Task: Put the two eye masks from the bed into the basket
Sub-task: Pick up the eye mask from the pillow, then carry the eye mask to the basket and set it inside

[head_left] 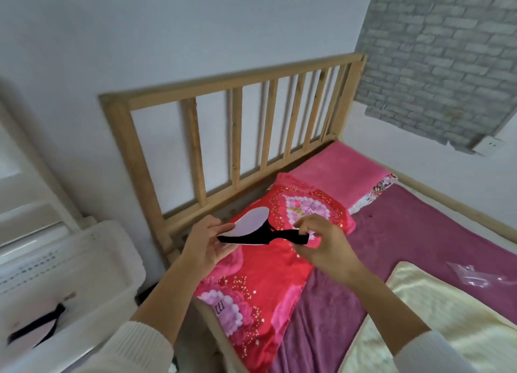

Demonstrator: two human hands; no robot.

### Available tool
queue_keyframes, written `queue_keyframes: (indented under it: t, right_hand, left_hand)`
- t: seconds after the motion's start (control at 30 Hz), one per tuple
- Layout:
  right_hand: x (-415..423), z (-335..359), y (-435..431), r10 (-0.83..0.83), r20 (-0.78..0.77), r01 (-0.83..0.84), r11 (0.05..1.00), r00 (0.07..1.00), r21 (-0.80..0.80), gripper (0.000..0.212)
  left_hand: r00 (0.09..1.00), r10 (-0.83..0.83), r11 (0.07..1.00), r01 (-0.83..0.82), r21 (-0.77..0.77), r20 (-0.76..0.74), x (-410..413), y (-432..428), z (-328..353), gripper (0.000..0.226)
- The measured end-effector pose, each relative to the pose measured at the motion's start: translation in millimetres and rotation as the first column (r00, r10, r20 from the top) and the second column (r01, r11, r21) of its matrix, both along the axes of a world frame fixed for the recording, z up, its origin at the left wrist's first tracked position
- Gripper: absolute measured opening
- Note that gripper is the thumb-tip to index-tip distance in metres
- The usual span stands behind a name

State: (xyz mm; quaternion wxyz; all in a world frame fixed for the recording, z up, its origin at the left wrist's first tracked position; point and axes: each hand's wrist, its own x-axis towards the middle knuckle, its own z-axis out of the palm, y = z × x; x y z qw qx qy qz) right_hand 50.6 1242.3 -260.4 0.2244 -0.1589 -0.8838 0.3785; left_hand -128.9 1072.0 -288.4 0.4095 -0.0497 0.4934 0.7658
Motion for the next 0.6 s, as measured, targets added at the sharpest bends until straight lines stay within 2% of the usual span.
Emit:
queue_keyframes:
  t: [0.07, 0.13, 0.2, 0.23, 0.33, 0.4, 0.47, 0.53, 0.57, 0.6]
  right_hand:
    - [0.2, 5.4, -16.2, 0.029, -0.038, -0.025, 0.996, 0.999, 0.08, 0.022]
    - [-4.4, 13.7, -30.7, 0.005, -0.088, 0.002, 0.997, 0.996, 0.08, 0.019]
    - [-11.3, 23.8, -44.5, -0.057, -0.149, 0.052, 0.998, 0.987, -0.036, 0.017]
    - [-15.3, 29.3, -51.3, -0.089, -0.185, 0.062, 0.988, 0.979, -0.144, 0.015]
    - [-29.8, 46.5, -72.1, -0.079, -0.246, -0.041, 0.893, 0.966, -0.448, 0.013]
    - [-43.8, 54.6, -88.9, -0.004, -0.251, -0.13, 0.848, 0.968, -0.514, 0.014]
    - [-61.3, 61.9, -109.9, 0.074, -0.243, -0.198, 0.818, 0.967, -0.54, 0.013]
    - [-82.8, 68.5, -135.3, 0.121, -0.268, -0.269, 0.729, 0.956, -0.63, 0.029]
    - [-93.6, 70.4, -148.6, 0.117, -0.296, -0.301, 0.631, 0.948, -0.715, 0.036]
    - [-104.5, 70.9, -161.1, 0.097, -0.342, -0.343, 0.494, 0.935, -0.799, 0.038]
  left_hand:
    - [0.998, -0.045, 0.997, 0.041, -0.07, -0.05, 3.0, -22.9, -4.0, 0.005]
    - [0.996, -0.045, 0.993, 0.036, -0.112, -0.075, 0.3, -43.6, -8.2, 0.022]
    - [0.997, -0.013, 0.996, 0.005, -0.091, -0.079, -5.7, -63.5, -8.6, 0.037]
    - [0.997, -0.003, 0.998, -0.002, -0.066, -0.075, -9.9, -74.2, -7.9, 0.039]
    - [0.995, -0.057, 0.998, 0.056, -0.022, -0.077, -20.7, -107.9, -2.9, 0.042]
    - [0.99, -0.069, 0.996, 0.061, -0.071, -0.124, -29.3, -132.4, 0.9, 0.044]
    - [0.984, -0.026, 0.993, 0.005, -0.114, -0.178, -40.3, -160.0, 4.0, 0.034]
    - [0.96, -0.023, 0.985, -0.026, -0.172, -0.278, -51.9, -188.7, 8.7, 0.022]
    - [0.942, -0.036, 0.978, -0.035, -0.204, -0.334, -57.0, -202.5, 12.1, 0.019]
    - [0.927, -0.038, 0.973, -0.051, -0.225, -0.374, -61.5, -215.0, 14.5, 0.016]
